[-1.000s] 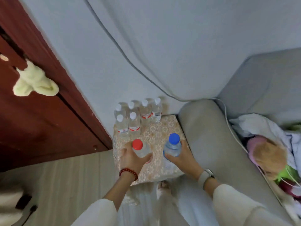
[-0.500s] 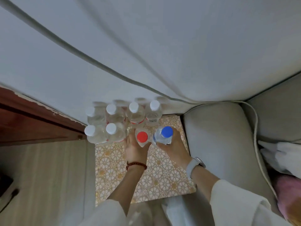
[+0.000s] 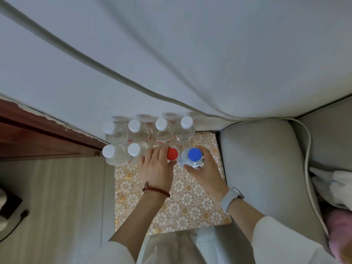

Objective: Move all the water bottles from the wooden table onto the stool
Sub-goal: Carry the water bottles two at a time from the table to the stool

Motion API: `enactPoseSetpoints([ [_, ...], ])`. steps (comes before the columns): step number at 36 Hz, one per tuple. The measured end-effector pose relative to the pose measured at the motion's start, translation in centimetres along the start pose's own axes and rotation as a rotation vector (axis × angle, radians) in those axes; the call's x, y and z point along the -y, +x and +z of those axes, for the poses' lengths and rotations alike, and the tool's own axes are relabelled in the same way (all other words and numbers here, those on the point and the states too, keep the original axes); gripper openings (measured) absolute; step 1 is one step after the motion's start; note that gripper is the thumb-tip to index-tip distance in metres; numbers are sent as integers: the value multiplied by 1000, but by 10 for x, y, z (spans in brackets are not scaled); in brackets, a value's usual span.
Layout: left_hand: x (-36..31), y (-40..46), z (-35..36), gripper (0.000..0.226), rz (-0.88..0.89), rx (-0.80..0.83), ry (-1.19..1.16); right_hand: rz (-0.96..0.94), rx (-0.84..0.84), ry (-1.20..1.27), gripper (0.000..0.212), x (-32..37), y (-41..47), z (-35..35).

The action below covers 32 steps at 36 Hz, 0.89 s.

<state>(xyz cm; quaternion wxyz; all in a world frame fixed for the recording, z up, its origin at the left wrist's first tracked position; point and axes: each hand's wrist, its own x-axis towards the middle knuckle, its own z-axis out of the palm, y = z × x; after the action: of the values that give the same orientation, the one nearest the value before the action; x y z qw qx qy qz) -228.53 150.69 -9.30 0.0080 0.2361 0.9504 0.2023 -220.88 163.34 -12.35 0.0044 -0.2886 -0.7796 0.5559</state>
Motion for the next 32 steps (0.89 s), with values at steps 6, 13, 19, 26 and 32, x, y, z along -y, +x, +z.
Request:
enactPoseSetpoints([
  [6, 10, 10, -4, 50, 32, -81, 102, 1, -9, 24, 51, 16, 21, 11],
  [13, 11, 12, -8, 50, 65, -38, 335, 75, 20, 34, 71, 21, 24, 15],
  [19, 12, 9, -12, 66, 29, 32, 443, 70, 47, 63, 67, 22, 11, 13],
  [26, 19, -31, -17, 64, -115, 16, 131, 260, 53, 11, 72, 19, -19, 4],
  [32, 40, -107, -43, 45, -376, 48, -60, 271, 283, -156, 35, 34, -69, 30],
])
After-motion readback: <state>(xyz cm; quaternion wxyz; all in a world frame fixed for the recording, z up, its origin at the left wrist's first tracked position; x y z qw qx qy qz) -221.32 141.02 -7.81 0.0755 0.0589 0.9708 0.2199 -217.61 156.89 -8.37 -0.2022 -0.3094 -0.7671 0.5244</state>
